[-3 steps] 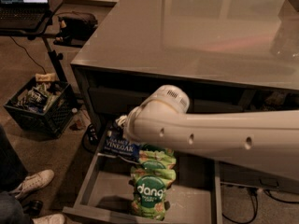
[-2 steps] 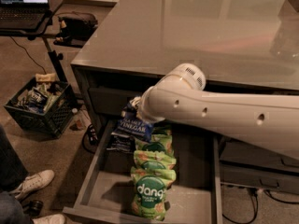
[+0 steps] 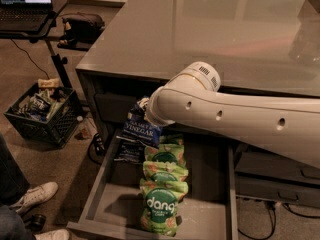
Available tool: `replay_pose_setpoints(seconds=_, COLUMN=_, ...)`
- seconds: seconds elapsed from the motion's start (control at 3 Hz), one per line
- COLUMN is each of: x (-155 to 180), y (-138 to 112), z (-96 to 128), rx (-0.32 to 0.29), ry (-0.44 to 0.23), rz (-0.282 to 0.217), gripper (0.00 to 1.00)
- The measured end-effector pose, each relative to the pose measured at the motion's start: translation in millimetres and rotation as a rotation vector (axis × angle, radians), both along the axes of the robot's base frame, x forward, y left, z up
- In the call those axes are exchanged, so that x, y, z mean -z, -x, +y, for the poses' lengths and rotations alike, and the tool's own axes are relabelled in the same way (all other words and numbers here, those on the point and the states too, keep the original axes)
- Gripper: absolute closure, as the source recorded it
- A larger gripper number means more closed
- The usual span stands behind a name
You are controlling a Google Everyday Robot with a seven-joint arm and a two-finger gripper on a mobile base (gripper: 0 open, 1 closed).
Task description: Pick blue chip bag from middle drawer and place on counter
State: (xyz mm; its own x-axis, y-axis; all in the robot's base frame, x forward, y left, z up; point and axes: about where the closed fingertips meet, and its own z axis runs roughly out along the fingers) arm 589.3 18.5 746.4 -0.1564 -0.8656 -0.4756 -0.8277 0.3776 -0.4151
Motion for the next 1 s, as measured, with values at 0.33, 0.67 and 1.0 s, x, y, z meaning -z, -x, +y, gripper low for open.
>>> replay_pose_setpoints(seconds=0.33, x=-29, y=9, z=-10, rx=0.022, ry=0.013, rz=-0.027, gripper=1.00)
replay_pose_setpoints(seconds=0.67, x=-69, y=17, z=-37, rx=0.085, ry=0.040, rz=-0.073, gripper=1.00)
replay_pose_setpoints(seconds=1.0, x=-106, y=16, z=-67, rx=0.151, ry=0.074, rz=-0.107, gripper=1.00)
